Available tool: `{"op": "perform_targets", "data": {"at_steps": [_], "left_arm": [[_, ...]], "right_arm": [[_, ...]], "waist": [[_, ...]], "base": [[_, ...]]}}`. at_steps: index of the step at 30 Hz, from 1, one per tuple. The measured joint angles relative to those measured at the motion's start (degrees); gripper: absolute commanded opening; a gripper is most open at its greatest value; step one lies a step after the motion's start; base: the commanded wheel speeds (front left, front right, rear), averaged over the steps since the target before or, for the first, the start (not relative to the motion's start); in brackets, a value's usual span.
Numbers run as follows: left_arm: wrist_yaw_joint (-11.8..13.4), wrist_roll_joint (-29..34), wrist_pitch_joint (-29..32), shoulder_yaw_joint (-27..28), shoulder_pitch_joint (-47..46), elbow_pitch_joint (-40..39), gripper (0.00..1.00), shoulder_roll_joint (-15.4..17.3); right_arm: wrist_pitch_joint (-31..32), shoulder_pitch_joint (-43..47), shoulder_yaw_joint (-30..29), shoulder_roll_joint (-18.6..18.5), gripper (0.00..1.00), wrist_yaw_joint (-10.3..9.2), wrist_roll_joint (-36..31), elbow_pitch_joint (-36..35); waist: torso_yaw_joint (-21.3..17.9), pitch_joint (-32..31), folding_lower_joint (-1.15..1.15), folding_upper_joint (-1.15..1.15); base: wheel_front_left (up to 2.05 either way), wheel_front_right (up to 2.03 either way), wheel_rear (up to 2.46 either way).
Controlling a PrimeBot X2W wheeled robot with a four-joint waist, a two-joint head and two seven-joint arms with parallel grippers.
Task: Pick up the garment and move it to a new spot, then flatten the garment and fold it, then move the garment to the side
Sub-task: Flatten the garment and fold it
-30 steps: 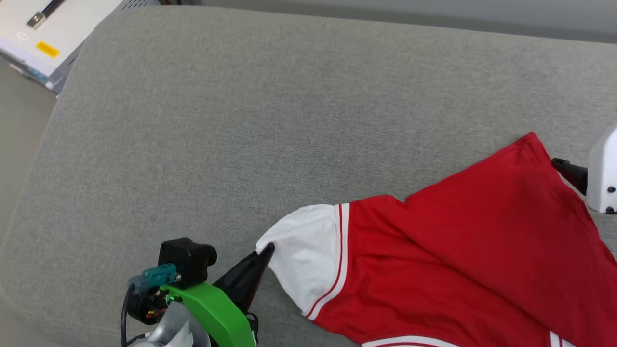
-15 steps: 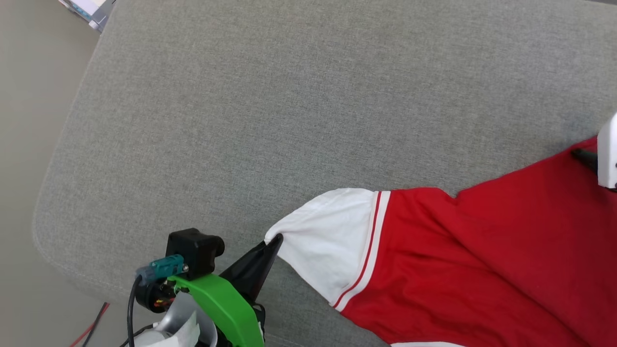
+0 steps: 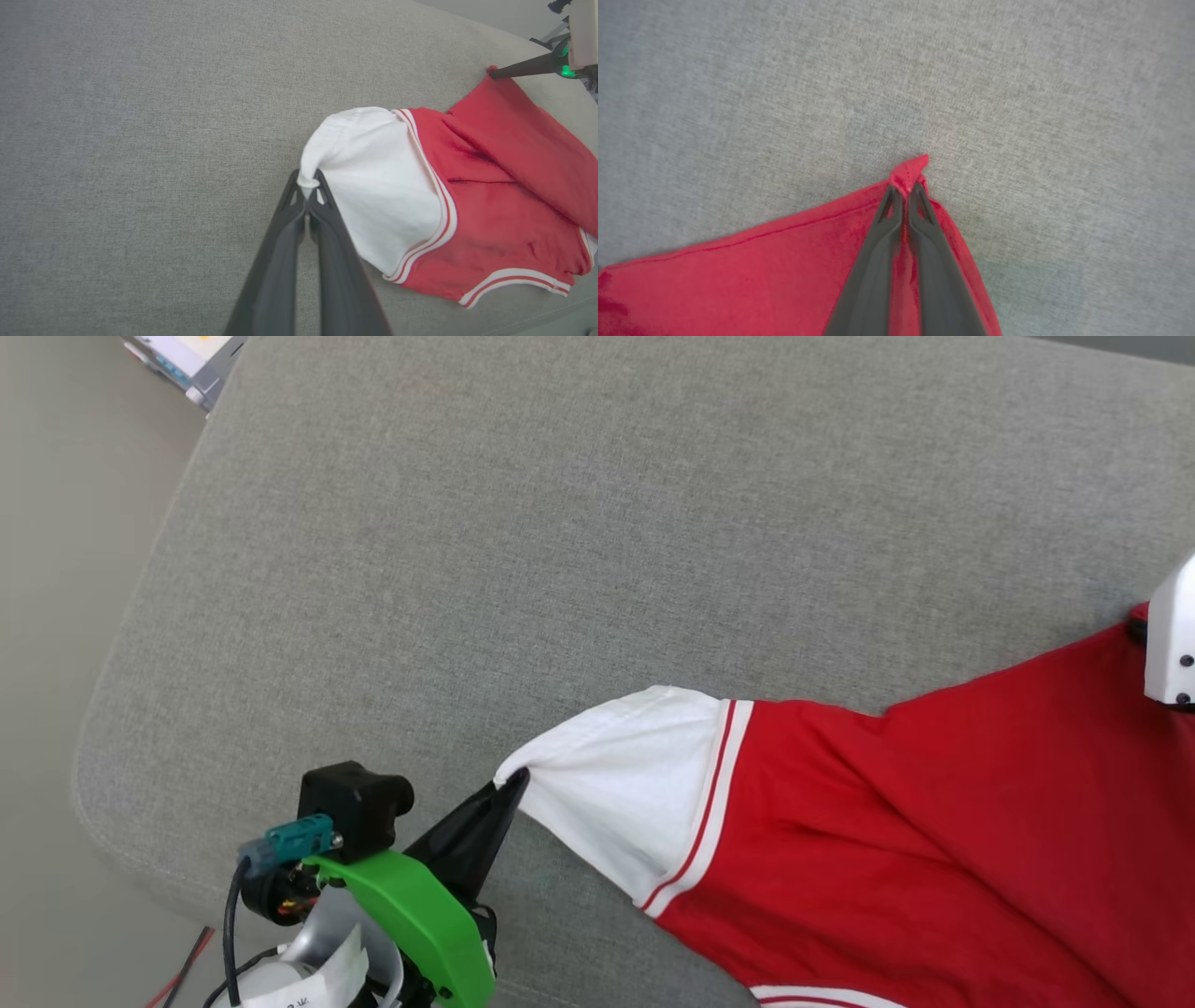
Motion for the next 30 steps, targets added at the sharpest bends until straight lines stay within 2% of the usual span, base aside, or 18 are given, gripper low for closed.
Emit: {"op": "perform_targets", "data": {"at_steps": [6,13,18,21,24,30], "left_arm": [[0.9,-0.01,-1.85,1.98,0.01,-0.08,0.0,0.35],[1.8,0.29,-3.59,3.7,-0.1,-0.58,0.0,0.73],[2.53,1.4,-4.99,5.8,-0.14,-1.45,0.0,1.05],[2.61,1.66,-5.57,8.09,-0.24,-2.4,0.0,3.44],[3.49,1.7,-6.25,10.95,-0.66,-3.72,0.0,5.16],[5.05,1.99,-8.15,15.33,-2.66,-6.82,0.0,6.43]], "right_arm": [[-5.67,0.09,0.57,0.74,0.0,0.0,3.26,0.21],[-12.21,1.19,3.56,-1.55,0.0,0.0,5.99,-3.79],[-14.77,2.14,4.82,-3.33,0.0,0.0,7.26,-8.66],[-15.41,3.64,4.66,-4.14,0.0,0.0,7.72,-12.69],[-15.68,5.63,4.0,-4.42,0.0,0.0,7.87,-16.59],[-17.27,7.74,1.32,-3.27,0.0,0.0,8.29,-24.18]], "waist": [[-1.13,-2.9,0.0,0.0],[-3.12,-7.81,0.0,0.0],[-5.28,-11.6,0.0,0.0],[-6.65,-13.63,0.0,0.0],[-8.08,-15.46,0.0,0.0],[-11.37,-18.14,0.0,0.0]], "base": [[0.0,0.0,0.0],[0.0,0.0,0.0],[0.0,0.0,0.0],[0.0,0.0,0.0],[0.0,0.0,0.0],[0.0,0.0,0.0]]}}
